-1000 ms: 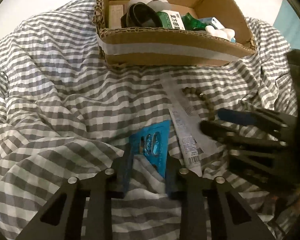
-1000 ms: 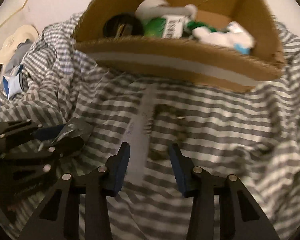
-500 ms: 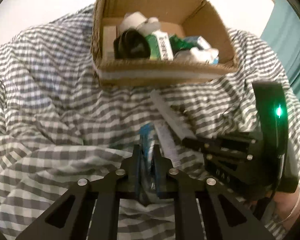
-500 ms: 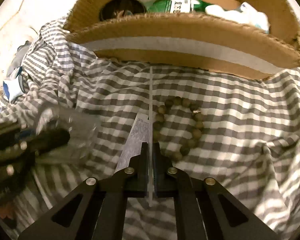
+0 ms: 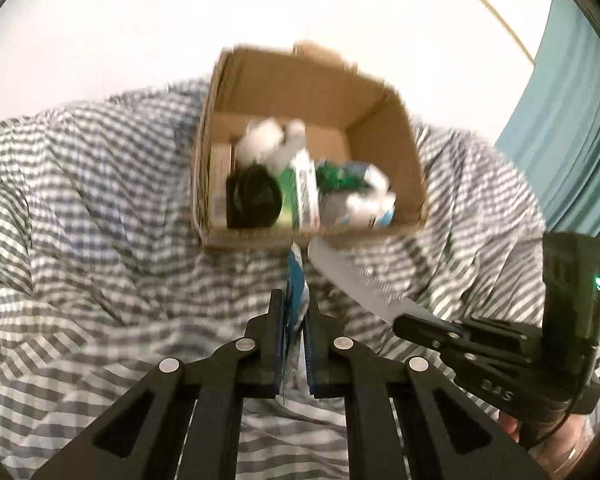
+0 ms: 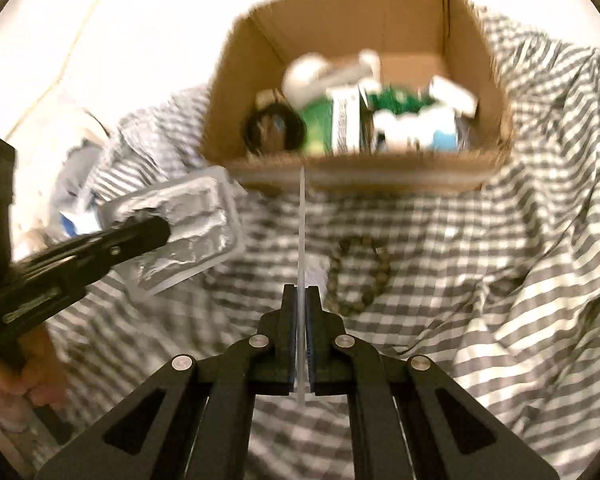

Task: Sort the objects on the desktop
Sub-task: 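Carry the blister pack with the left tool while the right tool carries the comb to the box, then open both tools to drop the blister pack and comb into the box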

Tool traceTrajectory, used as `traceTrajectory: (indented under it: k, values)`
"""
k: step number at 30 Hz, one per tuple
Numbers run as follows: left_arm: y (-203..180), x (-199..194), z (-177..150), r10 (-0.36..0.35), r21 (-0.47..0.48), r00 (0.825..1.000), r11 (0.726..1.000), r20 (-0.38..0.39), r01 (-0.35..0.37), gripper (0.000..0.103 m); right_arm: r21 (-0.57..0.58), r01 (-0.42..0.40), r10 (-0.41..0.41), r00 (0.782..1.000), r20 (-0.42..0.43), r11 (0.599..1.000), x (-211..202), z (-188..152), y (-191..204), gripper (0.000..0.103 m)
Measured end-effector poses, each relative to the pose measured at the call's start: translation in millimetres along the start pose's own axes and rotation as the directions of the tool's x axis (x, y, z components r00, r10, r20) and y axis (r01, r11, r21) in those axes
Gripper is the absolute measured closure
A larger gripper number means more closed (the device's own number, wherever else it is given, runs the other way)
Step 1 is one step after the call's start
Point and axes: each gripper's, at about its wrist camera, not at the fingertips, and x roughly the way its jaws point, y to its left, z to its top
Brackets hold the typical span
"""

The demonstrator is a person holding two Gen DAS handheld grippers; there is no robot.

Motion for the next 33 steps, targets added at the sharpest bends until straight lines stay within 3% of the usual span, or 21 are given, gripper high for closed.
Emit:
traceTrajectory:
  k: [7, 10, 15, 21, 23, 24, 25, 27, 28, 29, 33]
  values:
    - [-16.6, -17.8, 44.3, -0.047, 0.033, 0.995, 0.998, 0.089, 0.044, 0.094, -0.026, -0.019, 0.021, 0.993, 0.114, 0.999, -36.8, 37.2, 5.1, 0.100]
    - [-26.5, -15.2, 73.5, -0.040, 0.069, 0.991, 0.997, 0.132, 0.031, 0.094, -0.036, -0.014, 0.019, 0.988, 0.153, 0.999, -43.5, 58.5, 1.0, 0.100]
    - [-35.4, 20.5, 122.9, -0.031, 0.120, 0.989, 0.993, 0.147, 0.013, 0.094, -0.054, 0.009, 0.001, 0.983, 0.186, 0.999, -31.1, 111.0, -16.1, 0.100]
    - [-32.2, 78.9, 156.8, 0.005, 0.143, 0.989, 0.989, 0.151, -0.027, 0.094, -0.070, 0.080, -0.067, 0.983, 0.169, 0.994, 19.5, 161.7, -46.2, 0.099]
    - [-29.9, 98.1, 163.4, 0.050, 0.148, 0.988, 0.986, 0.144, -0.072, 0.087, -0.065, 0.112, -0.100, 0.982, 0.160, 0.992, 34.7, 172.0, -55.4, 0.099]
    - [-27.4, 109.9, 166.3, 0.080, 0.148, 0.990, 0.984, 0.120, -0.098, 0.066, -0.058, 0.119, -0.110, 0.983, 0.148, 0.991, 42.5, 176.9, -61.8, 0.099]
    - [-24.8, 115.6, 166.5, 0.105, 0.143, 0.989, 0.983, 0.105, -0.119, 0.032, -0.056, 0.132, -0.123, 0.982, 0.141, 0.990, 47.6, 179.6, -66.5, 0.097]
    - [-19.0, 117.5, 160.2, 0.150, 0.120, 0.983, 0.979, 0.104, -0.162, 0.011, -0.052, 0.169, -0.160, 0.976, 0.144, 0.984, 48.8, 178.7, -72.9, 0.079]
    - [-14.1, 112.9, 155.5, 0.150, 0.103, 0.981, 0.981, 0.122, -0.163, 0.011, -0.046, 0.170, -0.160, 0.974, 0.157, 0.984, 43.5, 175.0, -75.3, 0.068]
    - [-10.6, 107.6, 150.2, 0.141, 0.093, 0.982, 0.984, 0.125, -0.153, 0.011, -0.034, 0.164, -0.156, 0.973, 0.173, 0.986, 36.6, 170.6, -77.4, 0.064]
    - [2.1, 78.4, 115.2, 0.166, 0.021, 0.980, 0.985, 0.106, -0.169, 0.010, 0.011, 0.170, -0.169, 0.963, 0.208, 0.985, -1.3, 142.1, -80.6, 0.060]
